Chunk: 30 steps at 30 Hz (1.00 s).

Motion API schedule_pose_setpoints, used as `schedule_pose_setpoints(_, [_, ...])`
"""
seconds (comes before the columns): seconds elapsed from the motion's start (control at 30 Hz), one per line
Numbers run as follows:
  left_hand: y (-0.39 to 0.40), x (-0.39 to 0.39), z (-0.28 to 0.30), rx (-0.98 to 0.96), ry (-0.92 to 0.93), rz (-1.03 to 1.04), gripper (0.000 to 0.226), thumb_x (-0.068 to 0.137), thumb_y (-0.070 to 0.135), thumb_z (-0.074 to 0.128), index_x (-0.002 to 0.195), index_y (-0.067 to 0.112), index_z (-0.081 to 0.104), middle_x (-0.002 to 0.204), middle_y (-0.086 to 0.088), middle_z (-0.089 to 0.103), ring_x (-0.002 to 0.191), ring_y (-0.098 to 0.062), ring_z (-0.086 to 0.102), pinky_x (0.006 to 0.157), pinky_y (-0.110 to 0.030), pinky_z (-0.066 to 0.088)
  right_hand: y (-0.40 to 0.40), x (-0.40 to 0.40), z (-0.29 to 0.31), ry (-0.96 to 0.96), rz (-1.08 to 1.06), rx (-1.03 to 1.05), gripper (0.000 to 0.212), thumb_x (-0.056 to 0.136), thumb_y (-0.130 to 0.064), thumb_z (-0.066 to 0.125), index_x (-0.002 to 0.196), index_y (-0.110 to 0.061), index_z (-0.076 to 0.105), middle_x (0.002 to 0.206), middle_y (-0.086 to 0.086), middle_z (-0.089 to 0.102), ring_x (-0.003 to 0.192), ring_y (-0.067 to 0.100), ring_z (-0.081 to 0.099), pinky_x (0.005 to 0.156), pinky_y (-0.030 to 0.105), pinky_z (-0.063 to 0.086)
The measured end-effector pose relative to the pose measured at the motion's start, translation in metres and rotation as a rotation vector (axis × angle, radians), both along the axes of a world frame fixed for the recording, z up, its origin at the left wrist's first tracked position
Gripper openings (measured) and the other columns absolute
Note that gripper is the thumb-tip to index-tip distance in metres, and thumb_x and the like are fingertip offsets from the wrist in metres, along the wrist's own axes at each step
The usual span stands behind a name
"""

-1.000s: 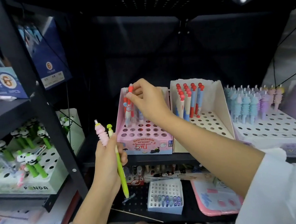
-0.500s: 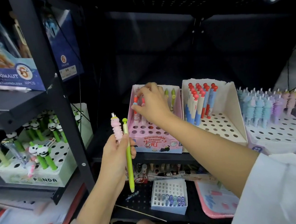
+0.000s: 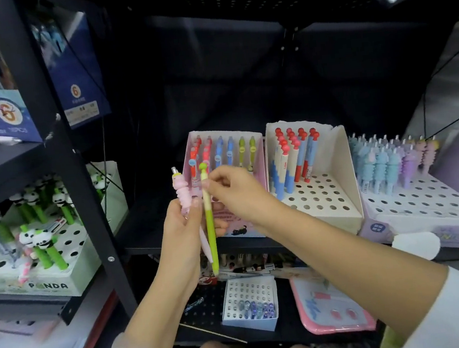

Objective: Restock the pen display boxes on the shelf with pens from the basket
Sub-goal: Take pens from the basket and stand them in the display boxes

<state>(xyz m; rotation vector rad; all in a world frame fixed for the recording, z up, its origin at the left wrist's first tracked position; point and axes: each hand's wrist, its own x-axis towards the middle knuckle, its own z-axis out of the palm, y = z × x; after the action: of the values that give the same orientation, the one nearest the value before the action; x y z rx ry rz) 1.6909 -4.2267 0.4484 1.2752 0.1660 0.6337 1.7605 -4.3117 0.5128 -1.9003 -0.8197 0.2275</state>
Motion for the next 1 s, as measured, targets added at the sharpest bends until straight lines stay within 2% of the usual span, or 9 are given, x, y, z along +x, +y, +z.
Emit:
schedule_pose_setpoints(0.07, [-0.01, 0.004, 0.005, 0.024, 0.005, -0.043, 0.022, 0.098, 0.029, 0.04, 0.113, 0.018, 0.051, 0.079, -0.003, 0.072, 0.063, -0.02, 0.069, 0.055, -0.025, 0.055, -0.015, 0.008, 0.009, -0.068, -0.075, 0.078, 0.012, 0.098, -0.023, 0.045, 0.096, -0.014, 0.052, 0.076, -0.005, 0.057, 0.065, 0.003, 0.056, 0.057, 0.013, 0.044])
schedule_pose_setpoints(0.13, [-0.021, 0.008, 0.009, 0.075, 0.046, -0.053, 0.025, 0.098, 0.032, 0.039, 0.118, 0.02, 0.048, 0.073, -0.002, 0.071, 0.054, -0.018, 0.065, 0.048, -0.022, 0.051, -0.038, 0.018, 0.021, -0.092, -0.155, 0.206, 0.01, 0.099, -0.023, 0.04, 0.093, -0.021, 0.047, 0.072, -0.004, 0.057, 0.053, -0.003, 0.055, 0.049, 0.009, 0.042])
schedule_pose_setpoints(0.23, [-0.04, 0.018, 0.009, 0.15, 0.095, -0.067, 0.014, 0.099, 0.03, 0.039, 0.109, 0.028, 0.048, 0.055, 0.004, 0.058, 0.038, -0.007, 0.041, 0.036, -0.017, 0.033, -0.081, 0.037, 0.034, -0.191, -0.301, 0.298, 0.015, 0.101, -0.024, 0.036, 0.087, -0.025, 0.042, 0.064, -0.003, 0.055, 0.044, 0.002, 0.052, 0.042, 0.017, 0.043])
schedule_pose_setpoints(0.33, [-0.065, 0.029, 0.013, 0.181, 0.108, -0.149, 0.015, 0.098, 0.031, 0.042, 0.099, 0.046, 0.044, 0.051, 0.01, 0.05, 0.039, -0.003, 0.034, 0.038, -0.016, 0.029, -0.126, 0.057, 0.035, -0.286, -0.465, 0.282, 0.015, 0.101, -0.025, 0.036, 0.086, -0.025, 0.041, 0.064, 0.002, 0.053, 0.042, 0.002, 0.049, 0.042, 0.02, 0.045])
schedule_pose_setpoints(0.47, [-0.105, 0.05, 0.02, 0.168, 0.123, -0.242, 0.01, 0.099, 0.028, 0.042, 0.091, 0.028, 0.049, 0.051, 0.012, 0.053, 0.041, -0.002, 0.038, 0.041, -0.013, 0.032, -0.179, 0.079, 0.028, -0.332, -0.601, 0.223, 0.01, 0.1, -0.022, 0.038, 0.094, -0.013, 0.04, 0.065, 0.005, 0.053, 0.039, 0.001, 0.049, 0.041, 0.014, 0.04])
schedule_pose_setpoints(0.57, [-0.134, 0.066, 0.022, 0.118, 0.167, -0.307, 0.02, 0.099, 0.014, 0.038, 0.088, 0.017, 0.055, 0.052, 0.01, 0.054, 0.042, -0.002, 0.04, 0.042, -0.013, 0.033, -0.213, 0.089, 0.025, -0.342, -0.63, 0.213, 0.008, 0.099, -0.018, 0.042, 0.096, -0.012, 0.039, 0.062, 0.004, 0.054, 0.041, 0.0, 0.051, 0.044, 0.012, 0.042])
schedule_pose_setpoints(0.77, [-0.173, 0.083, 0.027, 0.209, 0.16, -0.368, 0.023, 0.099, 0.013, 0.037, 0.089, 0.021, 0.057, 0.06, 0.008, 0.054, 0.044, -0.004, 0.041, 0.044, -0.017, 0.035, -0.266, 0.105, 0.029, -0.394, -0.705, 0.201, 0.004, 0.099, -0.015, 0.041, 0.099, -0.013, 0.038, 0.062, 0.004, 0.058, 0.048, -0.005, 0.055, 0.051, 0.006, 0.038])
schedule_pose_setpoints(0.9, [-0.177, 0.08, 0.027, 0.167, 0.127, -0.334, 0.022, 0.1, 0.02, 0.038, 0.093, 0.027, 0.057, 0.051, 0.013, 0.048, 0.04, -0.004, 0.034, 0.039, -0.014, 0.028, -0.26, 0.1, 0.025, -0.305, -0.584, 0.304, 0.004, 0.099, -0.015, 0.04, 0.097, -0.018, 0.04, 0.067, 0.002, 0.059, 0.049, 0.002, 0.056, 0.053, 0.016, 0.046])
schedule_pose_setpoints(1.0, [-0.166, 0.076, 0.027, 0.101, 0.122, -0.258, 0.022, 0.099, 0.015, 0.038, 0.091, 0.022, 0.057, 0.049, 0.013, 0.047, 0.04, -0.002, 0.033, 0.039, -0.014, 0.026, -0.232, 0.096, 0.025, -0.293, -0.491, 0.343, 0.002, 0.099, -0.012, 0.04, 0.099, -0.015, 0.04, 0.068, 0.002, 0.06, 0.05, 0.002, 0.057, 0.05, 0.014, 0.046])
